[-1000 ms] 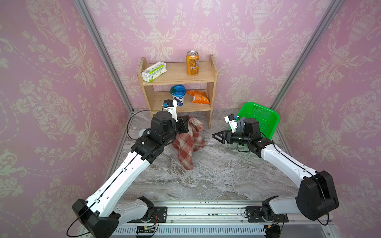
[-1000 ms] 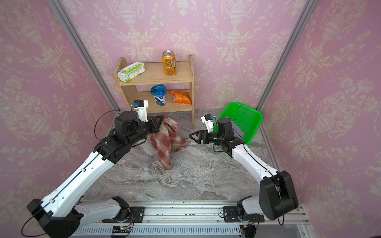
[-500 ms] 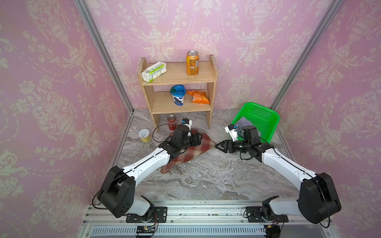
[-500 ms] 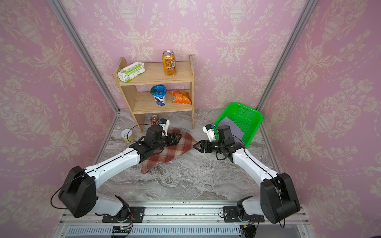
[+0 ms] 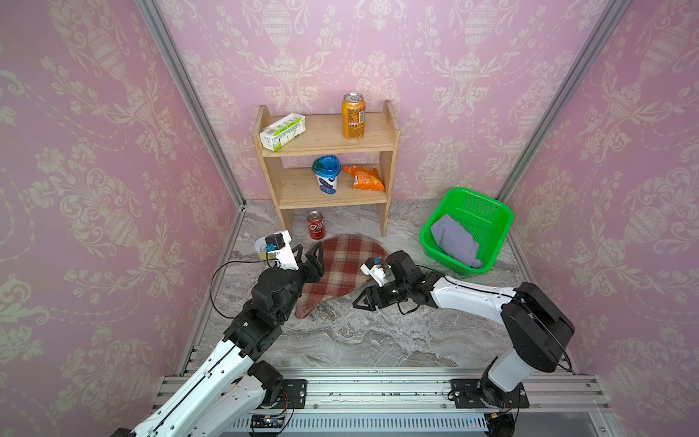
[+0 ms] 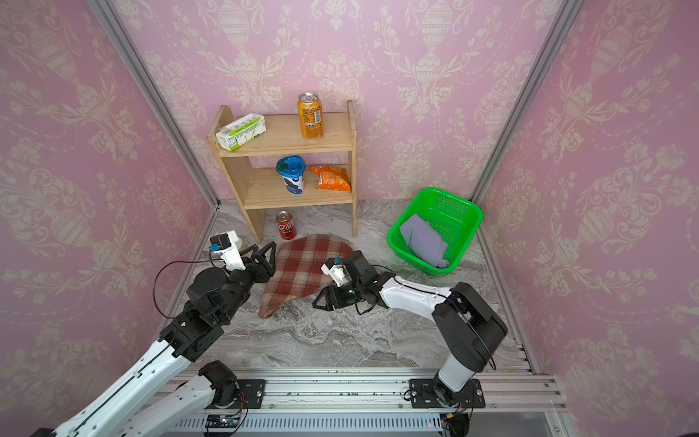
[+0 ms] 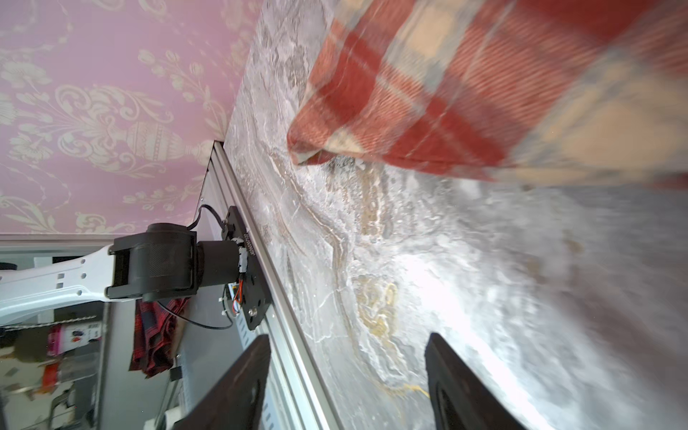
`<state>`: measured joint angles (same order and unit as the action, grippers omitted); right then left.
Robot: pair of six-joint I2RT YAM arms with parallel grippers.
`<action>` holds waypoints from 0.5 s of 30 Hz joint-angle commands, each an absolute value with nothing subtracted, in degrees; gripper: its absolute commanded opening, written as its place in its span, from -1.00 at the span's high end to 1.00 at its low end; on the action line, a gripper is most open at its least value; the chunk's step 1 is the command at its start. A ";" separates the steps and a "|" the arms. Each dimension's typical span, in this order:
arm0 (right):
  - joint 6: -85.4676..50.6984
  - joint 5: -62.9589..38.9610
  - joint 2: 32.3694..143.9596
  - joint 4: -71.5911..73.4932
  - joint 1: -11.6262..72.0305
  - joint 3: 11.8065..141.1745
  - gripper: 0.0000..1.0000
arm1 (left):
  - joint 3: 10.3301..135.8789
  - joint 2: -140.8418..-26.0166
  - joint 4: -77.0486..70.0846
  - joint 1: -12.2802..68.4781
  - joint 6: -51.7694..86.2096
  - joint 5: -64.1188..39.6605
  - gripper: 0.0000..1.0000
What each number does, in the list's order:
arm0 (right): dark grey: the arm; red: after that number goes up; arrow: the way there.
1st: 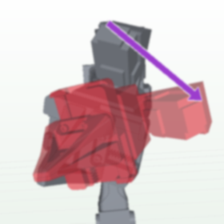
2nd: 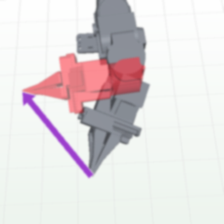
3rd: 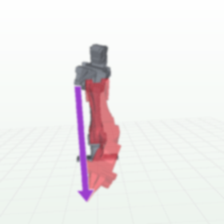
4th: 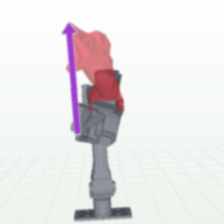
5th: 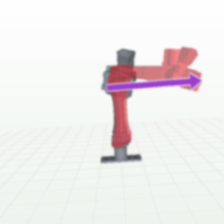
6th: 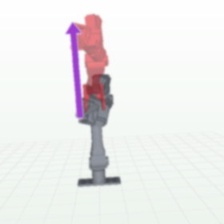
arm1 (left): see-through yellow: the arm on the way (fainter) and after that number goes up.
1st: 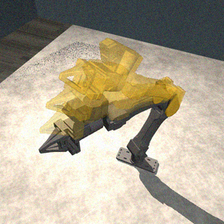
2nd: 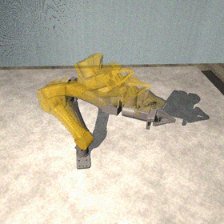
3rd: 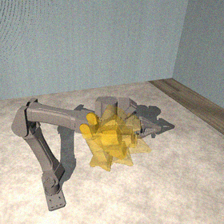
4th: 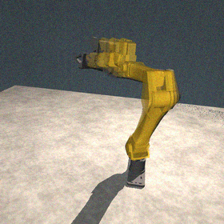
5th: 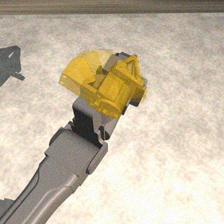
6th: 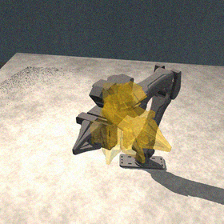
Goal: Roll up the skirts
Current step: Place the skirt at the center of the board, then flatten out the skirt at the center of the board.
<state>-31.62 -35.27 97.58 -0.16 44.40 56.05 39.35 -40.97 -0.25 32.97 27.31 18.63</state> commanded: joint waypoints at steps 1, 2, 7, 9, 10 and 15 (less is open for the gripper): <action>-39.82 -32.82 103.64 3.16 49.09 62.94 -0.40 | 38.67 -41.33 4.23 32.88 23.97 23.70 -0.40; -41.42 -32.45 105.47 4.08 50.27 64.58 -0.42 | 38.14 -41.06 4.02 32.87 24.31 23.86 -0.44; -54.73 -30.43 113.95 13.32 54.83 70.74 -1.00 | 36.21 -39.21 2.98 32.87 24.61 24.37 -0.49; -56.26 -28.83 116.09 12.40 56.55 73.40 -1.00 | 35.98 -38.69 3.08 32.87 24.44 24.43 -0.53; -56.29 -27.48 116.96 10.72 57.63 75.05 -1.00 | 35.83 -38.30 3.08 32.87 24.43 24.44 -0.53; -55.81 -21.94 120.32 5.07 61.67 82.10 -1.00 | 34.25 -36.28 2.38 32.78 24.44 24.65 -0.55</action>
<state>-53.49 -26.28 119.39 7.22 59.75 78.59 35.55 -37.52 2.35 32.95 25.93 22.94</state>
